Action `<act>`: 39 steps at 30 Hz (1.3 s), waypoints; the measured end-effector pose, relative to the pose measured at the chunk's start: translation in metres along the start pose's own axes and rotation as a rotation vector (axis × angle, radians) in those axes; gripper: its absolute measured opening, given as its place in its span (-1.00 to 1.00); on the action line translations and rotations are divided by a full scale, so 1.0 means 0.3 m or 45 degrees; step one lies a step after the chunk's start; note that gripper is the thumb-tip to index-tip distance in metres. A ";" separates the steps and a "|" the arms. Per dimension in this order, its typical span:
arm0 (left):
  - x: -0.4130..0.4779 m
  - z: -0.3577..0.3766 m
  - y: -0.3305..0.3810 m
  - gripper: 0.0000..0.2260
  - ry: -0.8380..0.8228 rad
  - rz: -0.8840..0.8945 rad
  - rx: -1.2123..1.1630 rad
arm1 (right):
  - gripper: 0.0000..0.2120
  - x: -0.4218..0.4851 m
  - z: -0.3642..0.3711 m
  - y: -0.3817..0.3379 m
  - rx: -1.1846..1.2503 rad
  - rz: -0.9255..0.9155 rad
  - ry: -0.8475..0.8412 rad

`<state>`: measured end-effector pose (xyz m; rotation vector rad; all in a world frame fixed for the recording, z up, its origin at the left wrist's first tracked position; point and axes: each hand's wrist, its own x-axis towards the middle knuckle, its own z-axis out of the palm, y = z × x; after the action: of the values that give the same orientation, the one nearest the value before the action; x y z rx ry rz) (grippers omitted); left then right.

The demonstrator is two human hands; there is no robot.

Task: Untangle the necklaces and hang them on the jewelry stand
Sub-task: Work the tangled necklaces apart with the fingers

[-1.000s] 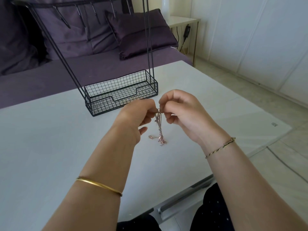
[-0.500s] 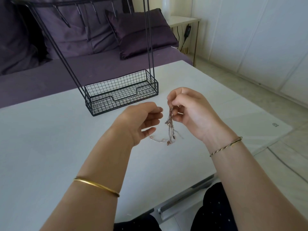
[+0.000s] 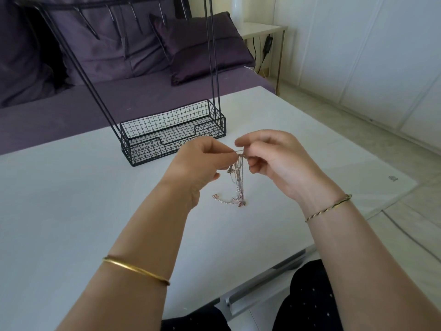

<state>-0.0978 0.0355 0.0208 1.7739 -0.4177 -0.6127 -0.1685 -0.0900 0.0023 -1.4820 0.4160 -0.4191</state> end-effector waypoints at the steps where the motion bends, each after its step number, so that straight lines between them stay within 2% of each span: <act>1: 0.000 -0.003 0.001 -0.86 0.002 0.006 -0.008 | -0.75 -0.002 -0.001 0.002 -0.069 -0.013 -0.013; 4: -0.001 -0.008 0.003 -0.87 0.022 0.020 -0.020 | -0.74 -0.006 0.000 0.000 -0.228 -0.088 -0.019; 7: -0.004 -0.012 0.005 -0.89 0.028 0.028 -0.006 | -0.78 -0.005 0.001 -0.001 -0.241 -0.114 -0.016; 15: -0.007 -0.010 0.003 -0.95 -0.020 -0.007 0.088 | -0.80 -0.002 0.023 -0.001 0.079 0.031 0.034; 25: -0.008 0.004 0.001 -0.91 0.101 0.099 0.187 | -0.77 -0.001 0.033 -0.007 0.305 0.158 -0.040; 30: -0.013 0.025 0.005 -0.92 0.213 0.219 0.385 | -0.76 0.004 0.038 -0.001 0.234 0.207 -0.053; 33: -0.011 0.027 0.010 -0.90 0.280 0.239 0.403 | -0.79 0.002 0.035 0.001 0.165 0.212 -0.074; 39: -0.008 0.022 -0.001 -0.91 0.206 0.291 0.394 | -0.80 0.001 0.025 0.020 -0.309 0.018 -0.056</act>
<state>-0.1036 0.0319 0.0194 2.0149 -0.6177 -0.2493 -0.1643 -0.0834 -0.0033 -1.7190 0.4543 -0.3323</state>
